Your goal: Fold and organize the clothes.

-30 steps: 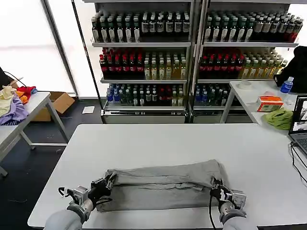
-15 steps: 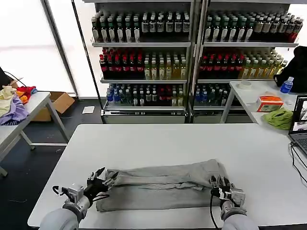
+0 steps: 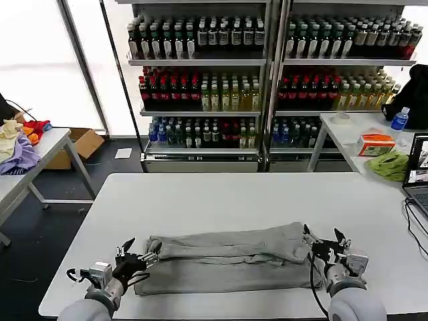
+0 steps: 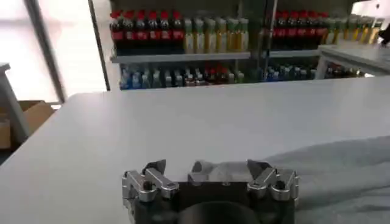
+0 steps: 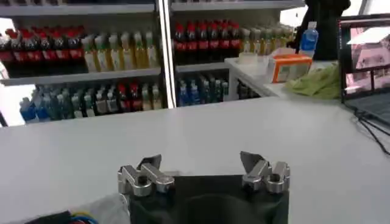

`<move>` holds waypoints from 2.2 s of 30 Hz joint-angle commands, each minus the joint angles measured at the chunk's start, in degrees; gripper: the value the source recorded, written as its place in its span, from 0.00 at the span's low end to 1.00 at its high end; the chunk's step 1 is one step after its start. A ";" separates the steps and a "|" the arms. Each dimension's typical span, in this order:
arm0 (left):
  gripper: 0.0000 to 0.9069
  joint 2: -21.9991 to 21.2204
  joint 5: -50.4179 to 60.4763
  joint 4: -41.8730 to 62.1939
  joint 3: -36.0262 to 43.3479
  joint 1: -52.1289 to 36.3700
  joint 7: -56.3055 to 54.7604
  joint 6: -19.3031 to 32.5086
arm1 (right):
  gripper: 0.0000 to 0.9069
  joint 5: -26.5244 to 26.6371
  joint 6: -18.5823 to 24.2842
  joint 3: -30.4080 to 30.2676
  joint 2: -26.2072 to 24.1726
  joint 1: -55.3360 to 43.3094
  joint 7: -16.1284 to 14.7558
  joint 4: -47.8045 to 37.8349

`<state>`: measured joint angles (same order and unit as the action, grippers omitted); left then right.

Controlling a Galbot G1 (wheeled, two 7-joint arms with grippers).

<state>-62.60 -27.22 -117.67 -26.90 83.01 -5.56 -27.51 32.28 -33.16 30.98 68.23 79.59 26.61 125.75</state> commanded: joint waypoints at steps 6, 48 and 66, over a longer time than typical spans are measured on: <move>1.00 -7.12 1.00 0.77 -0.52 1.89 -0.56 -0.45 | 1.00 1.42 0.06 1.49 -0.54 -0.03 0.18 2.34; 0.00 -6.93 2.63 2.28 -6.50 2.83 4.00 3.88 | 1.00 1.66 0.18 0.45 -0.70 -4.84 0.42 0.29; 0.00 19.26 -6.04 10.31 -39.94 4.15 5.14 1.89 | 1.00 1.58 0.07 -1.21 0.20 -6.10 0.68 1.15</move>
<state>-56.18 -30.29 -111.41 -50.83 86.94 -0.61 -24.75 33.90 -33.06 30.01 68.47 73.95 27.26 126.80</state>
